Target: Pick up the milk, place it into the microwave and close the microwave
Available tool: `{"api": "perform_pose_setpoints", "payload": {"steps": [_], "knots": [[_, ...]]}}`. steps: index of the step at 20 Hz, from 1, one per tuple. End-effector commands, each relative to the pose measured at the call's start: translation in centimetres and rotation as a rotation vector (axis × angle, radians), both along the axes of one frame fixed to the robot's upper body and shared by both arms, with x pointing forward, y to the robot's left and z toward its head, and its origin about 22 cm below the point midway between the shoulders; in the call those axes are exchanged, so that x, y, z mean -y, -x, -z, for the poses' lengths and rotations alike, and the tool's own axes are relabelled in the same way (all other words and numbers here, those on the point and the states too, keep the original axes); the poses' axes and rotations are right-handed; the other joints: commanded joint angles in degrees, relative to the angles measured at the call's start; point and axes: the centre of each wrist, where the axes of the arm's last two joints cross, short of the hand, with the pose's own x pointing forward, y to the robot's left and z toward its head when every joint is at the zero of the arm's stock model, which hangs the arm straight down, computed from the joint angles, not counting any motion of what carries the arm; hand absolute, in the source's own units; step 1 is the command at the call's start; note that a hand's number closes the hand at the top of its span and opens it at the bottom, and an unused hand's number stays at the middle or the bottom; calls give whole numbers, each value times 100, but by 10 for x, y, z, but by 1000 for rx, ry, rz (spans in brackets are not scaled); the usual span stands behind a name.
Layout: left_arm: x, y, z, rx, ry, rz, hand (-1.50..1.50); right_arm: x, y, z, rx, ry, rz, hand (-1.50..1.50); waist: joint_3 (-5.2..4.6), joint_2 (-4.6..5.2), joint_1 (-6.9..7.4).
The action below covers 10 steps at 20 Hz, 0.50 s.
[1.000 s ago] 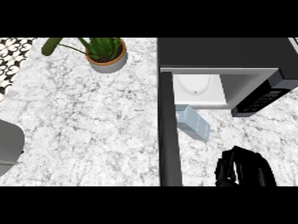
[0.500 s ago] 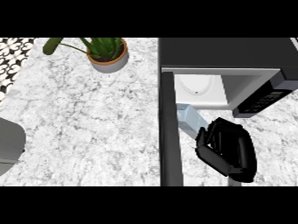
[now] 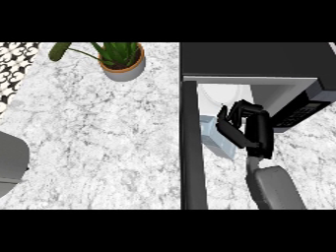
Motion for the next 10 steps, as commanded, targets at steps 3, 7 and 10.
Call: {"api": "perform_pose_setpoints", "payload": {"steps": [3,7,10], "knots": [[1,1,-5,-9,-9,-28,-150,26,-25,32,-23,-12,11,150,3,0,-2],[-10,12,6,-20,3,7,-150,9,-48,42,-5,28,8,150,2,4,41],[-11,-4,-1,-10,3,6,-150,22,-55,55,43,73,15,150,5,24,64]]}}
